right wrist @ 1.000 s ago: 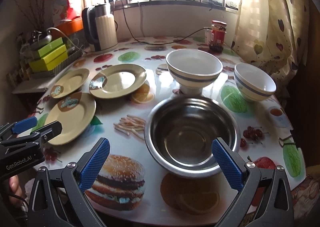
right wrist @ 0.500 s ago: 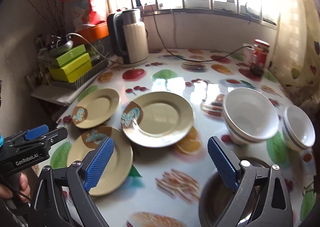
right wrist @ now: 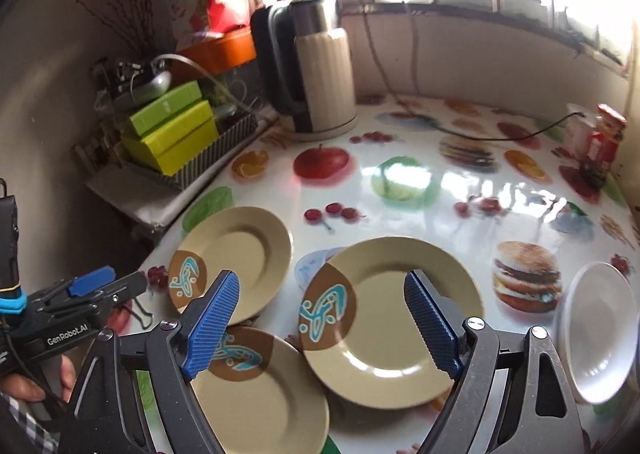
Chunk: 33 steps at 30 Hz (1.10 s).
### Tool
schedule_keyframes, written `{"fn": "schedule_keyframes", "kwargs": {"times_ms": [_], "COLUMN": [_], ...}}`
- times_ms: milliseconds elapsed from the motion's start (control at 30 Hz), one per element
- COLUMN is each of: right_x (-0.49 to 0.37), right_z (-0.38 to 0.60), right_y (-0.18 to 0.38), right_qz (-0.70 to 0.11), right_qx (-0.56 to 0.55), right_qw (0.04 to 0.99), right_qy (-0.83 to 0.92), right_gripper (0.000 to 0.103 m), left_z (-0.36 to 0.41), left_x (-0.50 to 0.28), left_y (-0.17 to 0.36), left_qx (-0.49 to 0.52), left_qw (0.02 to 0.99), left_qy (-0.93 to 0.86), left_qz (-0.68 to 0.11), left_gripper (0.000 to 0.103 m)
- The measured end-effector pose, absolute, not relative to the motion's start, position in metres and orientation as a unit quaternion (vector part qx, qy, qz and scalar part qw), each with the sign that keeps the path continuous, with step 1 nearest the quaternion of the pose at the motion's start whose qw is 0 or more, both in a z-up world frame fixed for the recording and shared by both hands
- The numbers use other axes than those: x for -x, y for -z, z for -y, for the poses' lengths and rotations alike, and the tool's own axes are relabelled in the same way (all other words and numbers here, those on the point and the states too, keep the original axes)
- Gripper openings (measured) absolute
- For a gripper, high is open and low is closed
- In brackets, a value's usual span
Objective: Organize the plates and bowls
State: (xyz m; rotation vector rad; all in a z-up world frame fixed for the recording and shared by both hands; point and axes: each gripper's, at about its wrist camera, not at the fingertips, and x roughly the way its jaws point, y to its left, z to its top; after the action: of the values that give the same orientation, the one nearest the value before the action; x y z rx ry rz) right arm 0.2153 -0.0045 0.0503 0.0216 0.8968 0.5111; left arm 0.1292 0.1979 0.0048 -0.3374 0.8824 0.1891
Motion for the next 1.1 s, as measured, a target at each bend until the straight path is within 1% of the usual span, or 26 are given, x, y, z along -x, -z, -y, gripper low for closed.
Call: {"fn": "schedule_keyframes", "kwargs": {"times_ms": [100, 133, 200, 267, 300, 333, 400, 467, 500, 600, 633, 667, 700, 767, 833, 867, 900, 967, 1100], "right_x": [-0.230, -0.237, -0.246, -0.255, -0.257, -0.260, -0.263, -0.268, -0.271, -0.277, -0.279, -0.281, -0.283, -0.286, -0.288, -0.288, -0.289, -0.290, -0.291], "right_z": [-0.003, -0.006, -0.011, -0.018, -0.020, -0.025, -0.032, -0.039, -0.040, -0.041, -0.042, -0.042, -0.043, -0.043, -0.044, -0.044, -0.044, -0.045, -0.047], "right_y": [-0.042, -0.037, -0.030, -0.023, -0.021, -0.020, -0.017, -0.012, -0.009, -0.002, 0.001, 0.004, 0.006, 0.010, 0.013, 0.014, 0.015, 0.016, 0.018], "right_qz": [-0.446, -0.453, -0.464, -0.475, -0.476, -0.476, -0.476, -0.487, -0.489, -0.497, -0.501, -0.505, -0.508, -0.516, -0.520, -0.521, -0.523, -0.525, -0.529], "right_qx": [-0.012, -0.014, -0.019, -0.020, -0.021, -0.018, -0.014, -0.006, -0.003, -0.013, -0.015, -0.018, -0.020, -0.028, -0.035, -0.038, -0.042, -0.043, -0.044], "right_qw": [0.859, 0.855, 0.847, 0.838, 0.836, 0.833, 0.828, 0.821, 0.821, 0.815, 0.813, 0.810, 0.808, 0.802, 0.798, 0.796, 0.793, 0.791, 0.787], "right_qy": [-0.250, -0.251, -0.259, -0.269, -0.273, -0.282, -0.296, -0.298, -0.295, -0.296, -0.296, -0.296, -0.297, -0.301, -0.303, -0.305, -0.308, -0.310, -0.315], "right_gripper": [0.072, 0.070, 0.060, 0.056, 0.056, 0.056, 0.048, 0.047, 0.042, 0.038, 0.038, 0.036, 0.031, 0.026, 0.025, 0.024, 0.022, 0.022, 0.018], "left_z": [-0.203, -0.205, -0.210, -0.212, -0.214, -0.216, -0.219, -0.222, -0.224, -0.224, -0.224, -0.224, -0.224, -0.224, -0.225, -0.226, -0.226, -0.224, -0.223], "left_x": [-0.136, -0.139, -0.145, -0.150, -0.152, -0.154, -0.157, -0.161, -0.163, -0.166, -0.167, -0.168, -0.168, -0.169, -0.170, -0.171, -0.171, -0.171, -0.172], "left_y": [0.001, 0.002, 0.006, 0.010, 0.013, 0.014, 0.018, 0.023, 0.025, 0.029, 0.030, 0.030, 0.031, 0.031, 0.034, 0.036, 0.037, 0.037, 0.038], "left_qx": [0.168, 0.174, 0.184, 0.186, 0.189, 0.192, 0.196, 0.206, 0.210, 0.209, 0.211, 0.212, 0.214, 0.214, 0.219, 0.223, 0.226, 0.223, 0.226], "left_qw": [0.883, 0.882, 0.880, 0.878, 0.875, 0.874, 0.872, 0.867, 0.865, 0.864, 0.863, 0.863, 0.863, 0.864, 0.861, 0.858, 0.856, 0.857, 0.857], "left_qy": [-0.094, -0.091, -0.091, -0.091, -0.091, -0.091, -0.093, -0.091, -0.090, -0.089, -0.088, -0.087, -0.087, -0.085, -0.083, -0.081, -0.081, -0.080, -0.078], "left_qz": [-0.428, -0.428, -0.429, -0.432, -0.436, -0.437, -0.438, -0.444, -0.446, -0.449, -0.450, -0.450, -0.449, -0.448, -0.452, -0.455, -0.457, -0.456, -0.456], "left_gripper": [0.066, 0.066, 0.061, 0.052, 0.050, 0.049, 0.049, 0.047, 0.047, 0.046, 0.044, 0.039, 0.038, 0.038, 0.037, 0.033, 0.031, 0.031, 0.031]}}
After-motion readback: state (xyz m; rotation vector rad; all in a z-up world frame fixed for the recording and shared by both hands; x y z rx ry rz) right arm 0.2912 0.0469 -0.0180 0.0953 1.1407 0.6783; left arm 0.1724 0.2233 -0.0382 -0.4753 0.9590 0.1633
